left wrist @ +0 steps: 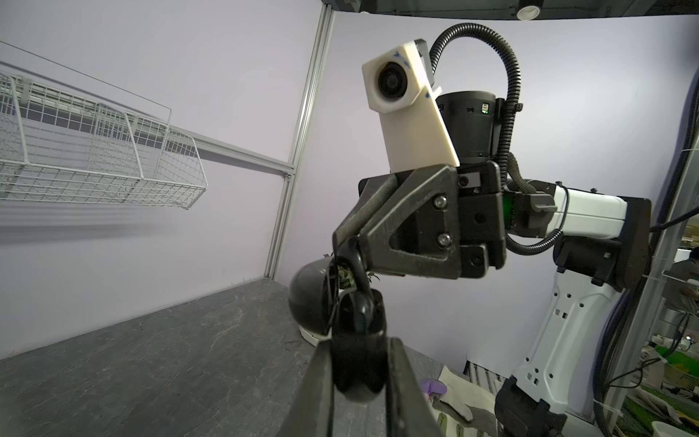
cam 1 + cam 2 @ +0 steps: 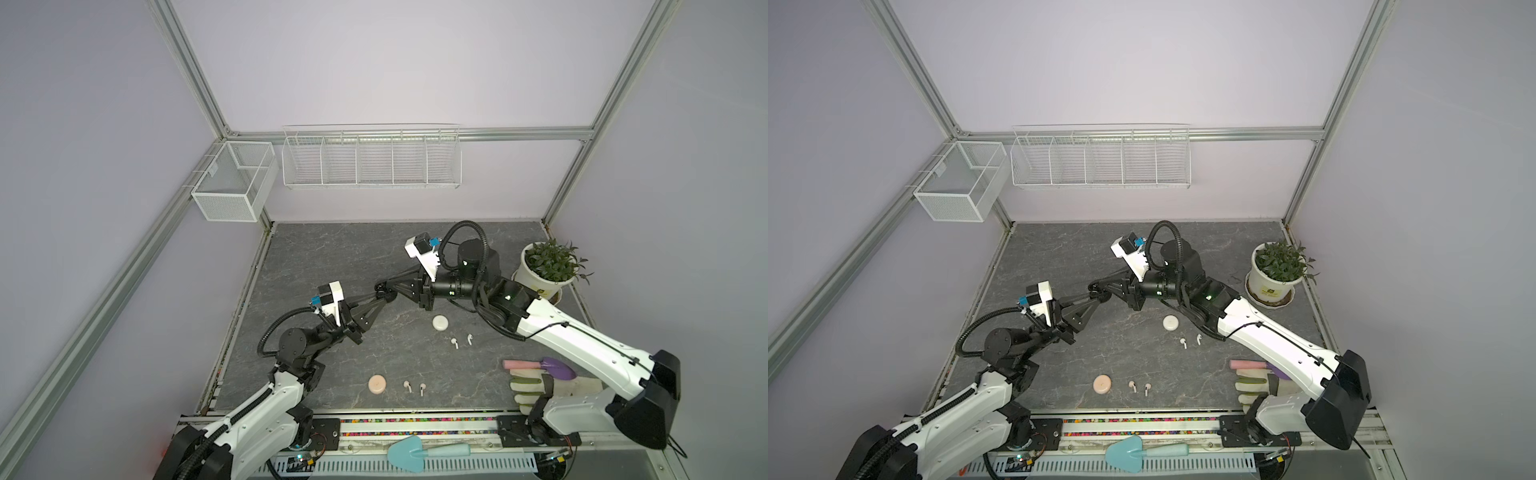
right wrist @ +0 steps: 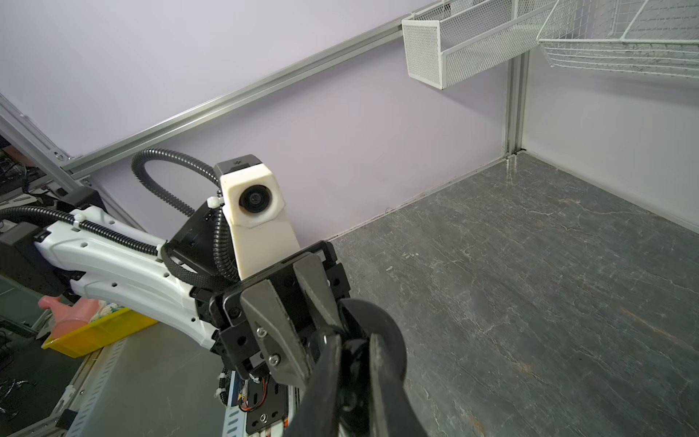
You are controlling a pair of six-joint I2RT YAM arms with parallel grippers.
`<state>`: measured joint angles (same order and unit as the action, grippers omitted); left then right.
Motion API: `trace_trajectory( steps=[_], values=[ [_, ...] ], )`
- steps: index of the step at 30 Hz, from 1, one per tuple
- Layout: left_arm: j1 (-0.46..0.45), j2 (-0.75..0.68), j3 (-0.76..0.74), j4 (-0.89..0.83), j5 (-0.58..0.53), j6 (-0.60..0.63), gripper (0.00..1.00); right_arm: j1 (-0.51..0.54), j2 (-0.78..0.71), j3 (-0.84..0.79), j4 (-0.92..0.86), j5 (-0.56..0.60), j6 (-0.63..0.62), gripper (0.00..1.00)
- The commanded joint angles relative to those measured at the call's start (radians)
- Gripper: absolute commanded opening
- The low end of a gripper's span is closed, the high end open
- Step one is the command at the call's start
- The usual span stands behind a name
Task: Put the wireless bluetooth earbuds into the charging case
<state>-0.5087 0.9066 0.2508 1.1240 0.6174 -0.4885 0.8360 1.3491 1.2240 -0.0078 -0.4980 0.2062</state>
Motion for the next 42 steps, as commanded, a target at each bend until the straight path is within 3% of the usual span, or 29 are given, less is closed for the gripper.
trace_trajectory(
  steps=[1, 21, 33, 42],
  values=[
    [0.003, -0.017, 0.022, 0.015, -0.01, 0.015, 0.0, 0.01, 0.003, -0.018, 0.014, -0.02, -0.007, 0.17],
    [0.004, -0.011, 0.027, 0.02, 0.002, 0.031, 0.0, 0.015, 0.025, 0.039, -0.079, -0.027, -0.042, 0.24],
    [0.004, 0.023, 0.036, 0.061, 0.044, 0.039, 0.0, -0.008, 0.028, 0.286, -0.436, -0.01, -0.112, 0.61],
    [-0.008, 0.024, 0.075, -0.037, 0.133, 0.139, 0.0, -0.055, 0.008, 0.327, -0.648, -0.047, -0.122, 0.55]
  ],
)
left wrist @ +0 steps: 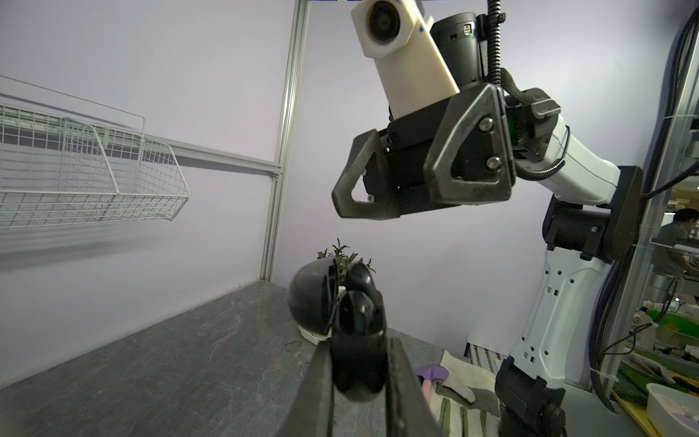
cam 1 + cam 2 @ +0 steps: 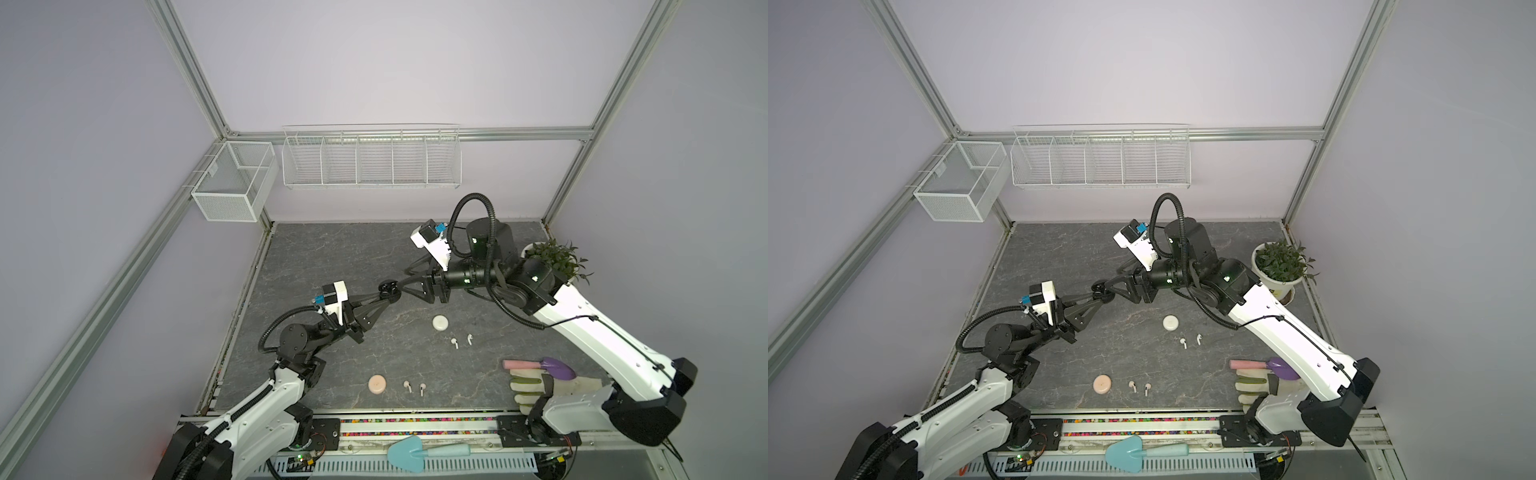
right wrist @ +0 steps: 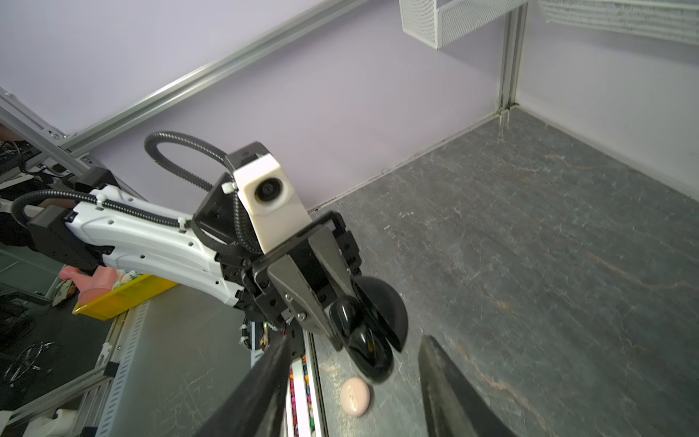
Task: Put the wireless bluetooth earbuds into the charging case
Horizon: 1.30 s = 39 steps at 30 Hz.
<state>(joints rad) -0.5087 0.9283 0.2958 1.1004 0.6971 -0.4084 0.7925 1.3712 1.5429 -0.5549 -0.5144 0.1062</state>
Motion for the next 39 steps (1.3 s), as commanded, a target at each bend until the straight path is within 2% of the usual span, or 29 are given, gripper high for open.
trace_trajectory(
  steps=[1, 7, 13, 20, 27, 39],
  values=[
    [-0.01, 0.009, 0.036, -0.019, 0.069, 0.071, 0.0, -0.016, -0.012, 0.005, -0.104, -0.045, -0.017, 0.53],
    [-0.026, 0.052, 0.058, -0.018, 0.115, 0.118, 0.0, -0.042, -0.028, -0.018, -0.075, -0.106, 0.018, 0.48],
    [-0.054, 0.049, 0.055, -0.022, 0.13, 0.176, 0.0, -0.068, -0.028, -0.027, -0.079, -0.112, 0.019, 0.47],
    [-0.06, 0.041, 0.068, -0.057, 0.148, 0.195, 0.0, -0.079, -0.008, -0.021, -0.127, -0.132, -0.034, 0.55],
    [-0.059, 0.034, 0.059, -0.042, 0.118, 0.175, 0.0, -0.077, -0.011, -0.057, -0.137, -0.155, -0.053, 0.62],
    [-0.059, 0.016, 0.048, -0.04, 0.097, 0.161, 0.0, -0.077, 0.005, -0.085, -0.108, -0.175, -0.033, 0.59]
  ],
)
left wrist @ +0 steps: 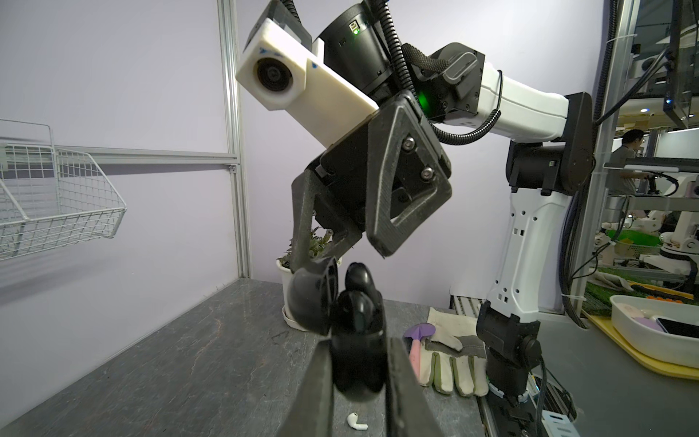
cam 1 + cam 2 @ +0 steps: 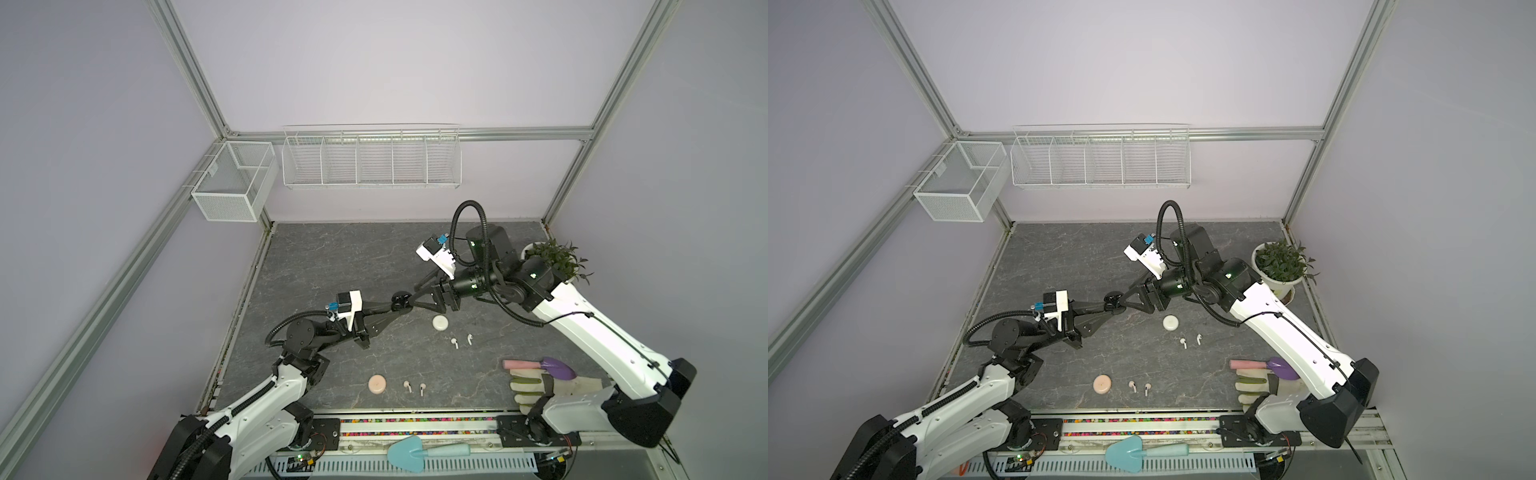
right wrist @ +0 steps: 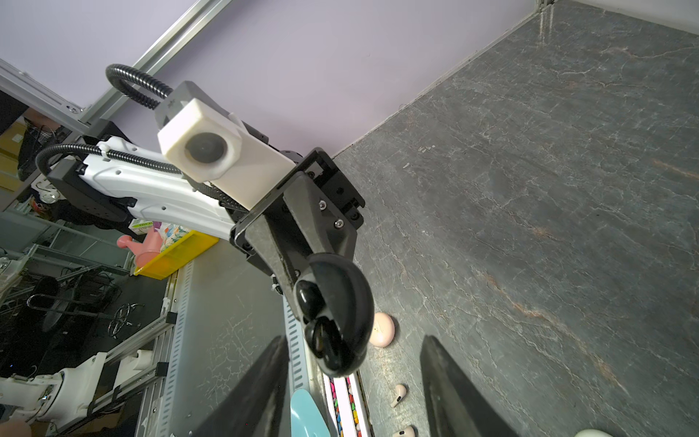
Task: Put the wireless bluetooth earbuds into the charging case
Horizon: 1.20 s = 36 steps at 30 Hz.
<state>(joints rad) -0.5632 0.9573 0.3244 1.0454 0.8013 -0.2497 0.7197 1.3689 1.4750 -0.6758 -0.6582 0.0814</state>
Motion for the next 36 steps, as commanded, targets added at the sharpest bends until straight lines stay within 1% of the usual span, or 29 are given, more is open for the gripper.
trace_trajectory(
  steps=[1, 7, 10, 17, 25, 36],
  values=[
    [-0.004, -0.011, 0.019, 0.016, -0.008, 0.0, 0.0, -0.005, 0.006, -0.016, 0.02, -0.031, -0.003, 0.59],
    [-0.004, -0.009, 0.018, 0.021, -0.008, -0.003, 0.0, -0.002, 0.007, -0.013, 0.049, -0.038, 0.024, 0.58],
    [-0.004, -0.009, 0.017, 0.023, -0.008, -0.006, 0.0, 0.003, 0.017, -0.01, 0.051, -0.018, 0.026, 0.57],
    [-0.004, -0.009, 0.018, 0.023, -0.007, -0.009, 0.0, 0.011, 0.035, -0.003, 0.02, 0.017, 0.015, 0.53],
    [-0.004, -0.007, 0.021, 0.023, -0.013, -0.009, 0.0, 0.02, 0.026, -0.007, -0.009, 0.049, 0.004, 0.47],
    [-0.004, -0.009, 0.021, 0.022, -0.027, -0.014, 0.0, 0.042, 0.026, 0.013, -0.036, 0.072, -0.003, 0.46]
  ],
)
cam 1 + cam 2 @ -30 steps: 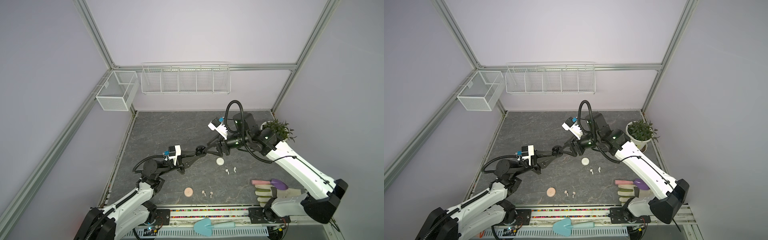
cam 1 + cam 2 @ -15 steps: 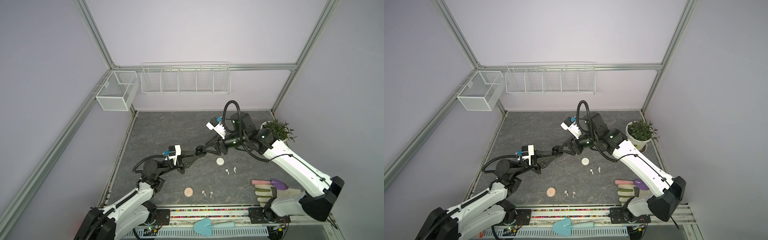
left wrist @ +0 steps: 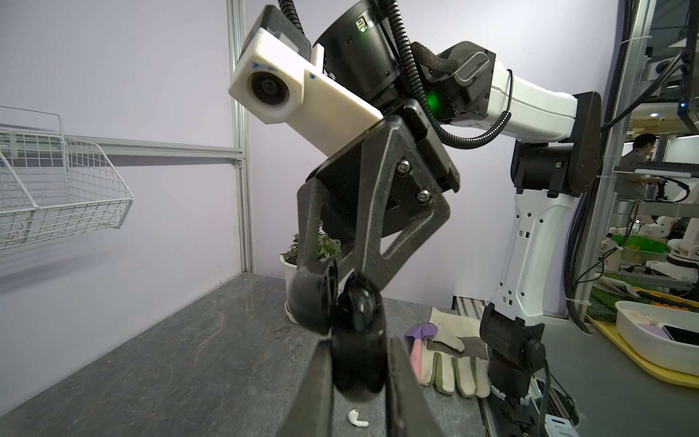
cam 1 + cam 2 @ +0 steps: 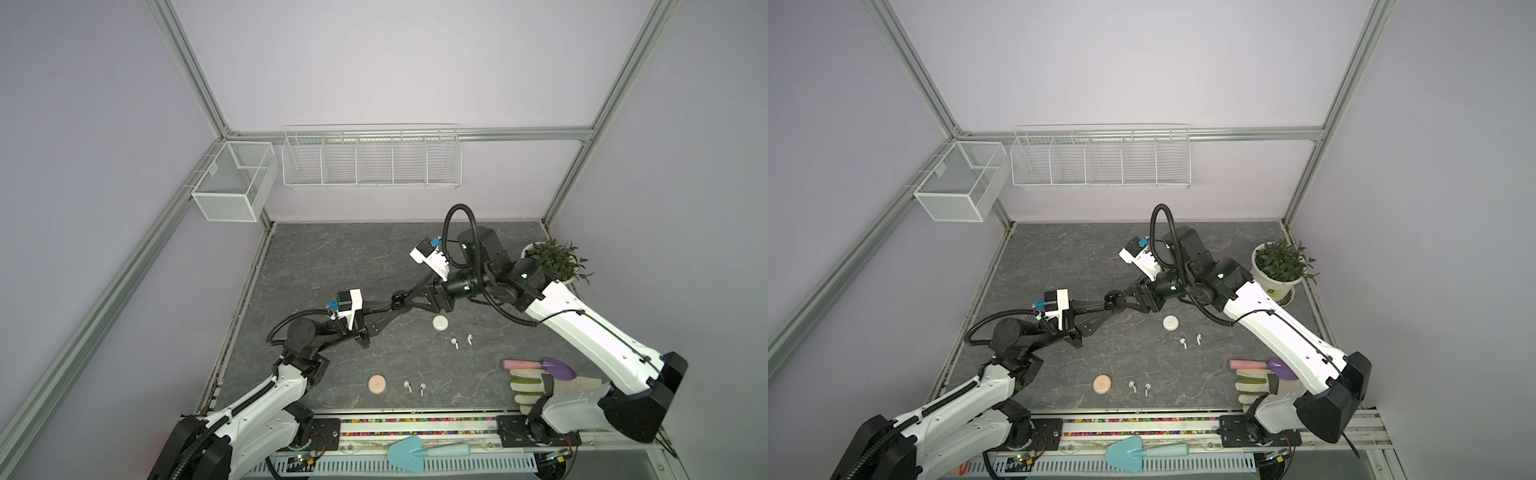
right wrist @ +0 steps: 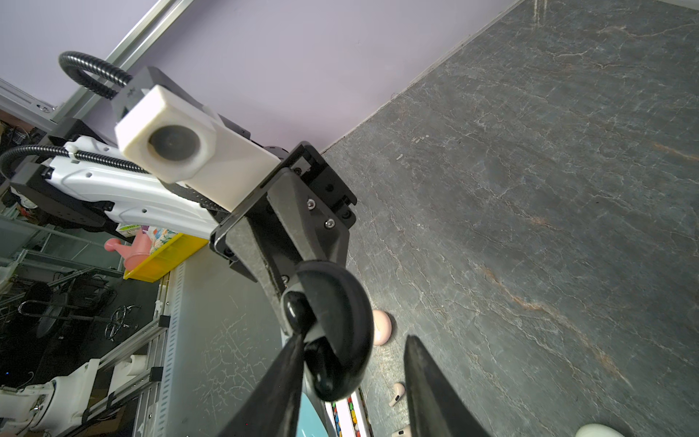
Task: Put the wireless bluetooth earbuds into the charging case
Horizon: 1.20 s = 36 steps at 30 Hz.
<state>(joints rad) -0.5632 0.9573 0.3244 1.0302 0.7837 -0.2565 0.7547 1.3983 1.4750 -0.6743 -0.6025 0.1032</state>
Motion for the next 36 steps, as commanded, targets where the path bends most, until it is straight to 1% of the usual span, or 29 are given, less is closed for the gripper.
trace_trajectory(
  steps=[1, 3, 6, 10, 17, 24, 28, 36],
  values=[
    [-0.004, -0.009, 0.021, 0.037, -0.009, -0.008, 0.0, 0.007, -0.007, 0.021, -0.039, 0.01, -0.024, 0.46],
    [-0.004, -0.007, 0.018, 0.037, -0.009, -0.009, 0.0, 0.007, -0.014, 0.039, -0.038, -0.013, -0.018, 0.48],
    [-0.004, -0.004, 0.016, 0.039, -0.009, -0.008, 0.0, -0.007, -0.037, 0.048, -0.015, -0.058, 0.001, 0.55],
    [-0.004, 0.001, 0.016, 0.049, 0.002, -0.017, 0.0, -0.063, -0.042, 0.004, 0.093, -0.176, 0.07, 0.63],
    [-0.004, 0.004, 0.015, 0.057, 0.006, -0.033, 0.0, -0.072, 0.009, 0.013, 0.109, -0.276, 0.081, 0.7],
    [-0.005, 0.024, 0.015, 0.091, 0.009, -0.062, 0.0, -0.073, 0.05, 0.023, 0.083, -0.341, 0.067, 0.69],
    [-0.004, 0.021, 0.016, 0.089, 0.007, -0.063, 0.0, -0.073, 0.063, 0.029, 0.063, -0.348, 0.051, 0.68],
    [-0.004, 0.018, 0.025, 0.048, -0.017, -0.082, 0.0, -0.072, 0.046, 0.026, 0.067, -0.426, 0.038, 0.56]
  ],
)
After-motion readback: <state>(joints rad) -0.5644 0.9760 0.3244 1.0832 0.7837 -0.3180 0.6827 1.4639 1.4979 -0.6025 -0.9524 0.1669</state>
